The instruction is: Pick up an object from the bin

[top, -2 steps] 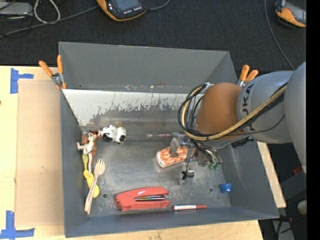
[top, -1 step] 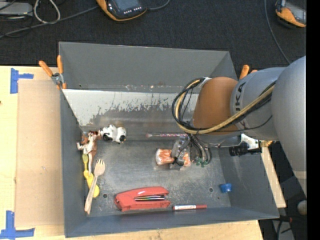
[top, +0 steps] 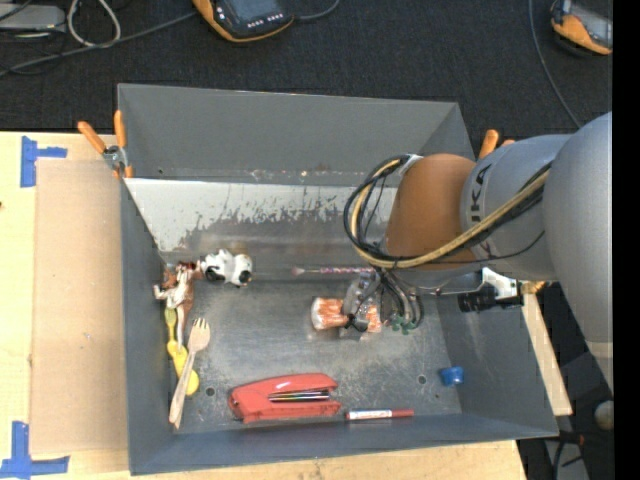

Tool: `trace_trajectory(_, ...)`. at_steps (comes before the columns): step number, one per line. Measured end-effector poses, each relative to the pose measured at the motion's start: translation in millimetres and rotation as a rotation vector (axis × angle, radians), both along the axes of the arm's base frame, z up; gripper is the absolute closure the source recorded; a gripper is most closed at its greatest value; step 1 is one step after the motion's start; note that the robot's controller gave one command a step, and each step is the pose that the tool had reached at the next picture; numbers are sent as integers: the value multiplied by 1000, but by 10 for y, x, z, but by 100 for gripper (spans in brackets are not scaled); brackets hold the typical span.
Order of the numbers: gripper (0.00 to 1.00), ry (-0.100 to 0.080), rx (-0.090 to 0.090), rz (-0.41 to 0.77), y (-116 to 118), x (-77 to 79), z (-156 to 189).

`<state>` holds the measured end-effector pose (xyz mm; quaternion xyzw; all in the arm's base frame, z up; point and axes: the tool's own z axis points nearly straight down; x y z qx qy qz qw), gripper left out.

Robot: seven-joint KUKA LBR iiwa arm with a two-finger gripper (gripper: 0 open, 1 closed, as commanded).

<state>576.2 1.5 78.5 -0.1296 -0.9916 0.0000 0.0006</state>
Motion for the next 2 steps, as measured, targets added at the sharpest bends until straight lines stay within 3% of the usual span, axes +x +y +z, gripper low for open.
trace_trajectory(1, 100, 5, -1, 80, 185, -22, 492)
trace_trajectory(2, 100, 5, 1, 45, 59, -152, 1229)
